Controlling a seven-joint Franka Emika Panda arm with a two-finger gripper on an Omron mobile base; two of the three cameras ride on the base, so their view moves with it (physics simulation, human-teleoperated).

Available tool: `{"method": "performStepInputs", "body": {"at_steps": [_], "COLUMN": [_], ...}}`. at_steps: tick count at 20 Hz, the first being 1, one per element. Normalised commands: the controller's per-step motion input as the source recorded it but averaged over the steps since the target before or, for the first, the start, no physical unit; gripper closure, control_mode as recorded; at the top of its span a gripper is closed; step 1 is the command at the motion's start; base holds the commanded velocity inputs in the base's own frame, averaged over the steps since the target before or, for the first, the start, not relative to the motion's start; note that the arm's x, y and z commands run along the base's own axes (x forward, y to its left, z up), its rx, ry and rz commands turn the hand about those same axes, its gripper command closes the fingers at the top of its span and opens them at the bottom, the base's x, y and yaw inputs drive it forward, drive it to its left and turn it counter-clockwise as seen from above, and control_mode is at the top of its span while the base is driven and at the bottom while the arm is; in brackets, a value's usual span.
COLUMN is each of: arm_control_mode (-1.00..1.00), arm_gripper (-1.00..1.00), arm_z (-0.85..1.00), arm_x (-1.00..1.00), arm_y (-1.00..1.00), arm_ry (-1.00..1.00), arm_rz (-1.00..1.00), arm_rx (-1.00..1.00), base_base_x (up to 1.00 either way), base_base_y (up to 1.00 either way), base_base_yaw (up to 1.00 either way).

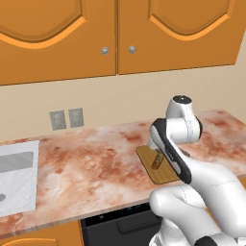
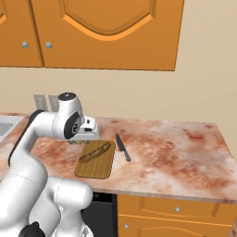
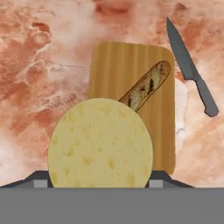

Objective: Retrieve the sausage and cheese from the fridge and place them on the cutting board on the counter.

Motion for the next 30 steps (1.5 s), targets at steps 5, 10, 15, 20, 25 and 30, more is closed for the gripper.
{"method": "performStepInputs", "body": {"at_steps": [5,10,15,20,25,30], "arm_control_mode": [-1.0,-1.0,-1.0,-1.0,-1.0,-1.0], "arm_gripper": [1.0,1.0,1.0,1.0,1.0,1.0], "arm_z": [-0.35,-0.39,-0.19,-0.05,-0.25,-0.35], "arm_x": [0.36,0.28,0.65,0.58,0.39,0.26], "arm_y": [0.01,0.0,0.18,0.21,0.02,-0.03], "arm_ry": [0.03,0.0,0.0,0.0,0.01,0.0], "arm_rz": [0.0,0.0,0.0,-0.01,-0.07,-0.1], "arm_rx": [0.0,0.0,0.0,0.01,0.0,0.01], "base_base_x": [0.0,0.0,0.0,0.0,0.0,0.0], "base_base_y": [0.0,0.0,0.0,0.0,0.0,0.0], "base_base_yaw": [0.0,0.0,0.0,0.0,0.0,0.0]}}
